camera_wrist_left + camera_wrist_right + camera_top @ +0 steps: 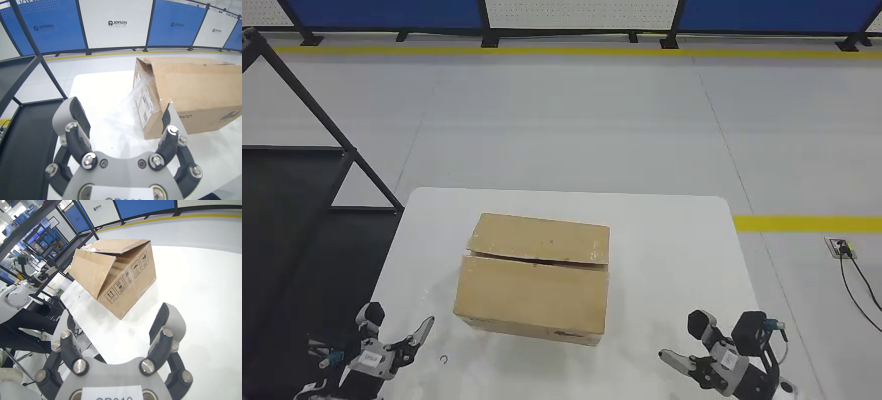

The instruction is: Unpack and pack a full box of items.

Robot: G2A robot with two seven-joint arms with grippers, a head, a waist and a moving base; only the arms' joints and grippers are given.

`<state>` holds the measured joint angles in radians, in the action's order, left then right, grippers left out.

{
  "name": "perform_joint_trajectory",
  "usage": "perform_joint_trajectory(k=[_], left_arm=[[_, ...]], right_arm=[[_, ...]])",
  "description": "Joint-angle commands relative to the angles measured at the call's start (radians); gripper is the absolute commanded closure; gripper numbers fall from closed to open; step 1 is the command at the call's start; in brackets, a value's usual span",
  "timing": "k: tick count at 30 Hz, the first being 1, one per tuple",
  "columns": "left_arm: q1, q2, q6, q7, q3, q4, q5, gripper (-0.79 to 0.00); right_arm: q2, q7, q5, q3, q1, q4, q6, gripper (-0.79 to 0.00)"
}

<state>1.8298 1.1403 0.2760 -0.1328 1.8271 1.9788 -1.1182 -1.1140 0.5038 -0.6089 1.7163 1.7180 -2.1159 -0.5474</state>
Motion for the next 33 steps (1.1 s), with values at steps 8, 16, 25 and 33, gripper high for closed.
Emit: perform_joint_trajectory(k=[8,16,25,33], left_arm=[[-0.064,0.002,0.004,0.096,-0.019,-0.015,0.134,-0.785],[-0.171,-0.004,0.044,0.233,0.001,-0.038,0.254,-0.785],[-0.199,-0.010,0.097,0.342,0.012,-0.038,0.341,-0.785],[-0.199,-0.010,0.097,0.342,0.012,-0.038,0.341,-0.785]], right_arm=[[-0.004,-0.045,0.068,-0.061,-0.046,0.030,-0.006,-0.785],[-0.018,-0.052,0.213,-0.245,-0.280,0.186,0.031,-0.785],[-0.038,-0.006,0.440,-0.389,-0.491,0.380,0.011,-0.785],[-0.037,0.022,0.458,-0.394,-0.510,0.398,0.009,-0.785]])
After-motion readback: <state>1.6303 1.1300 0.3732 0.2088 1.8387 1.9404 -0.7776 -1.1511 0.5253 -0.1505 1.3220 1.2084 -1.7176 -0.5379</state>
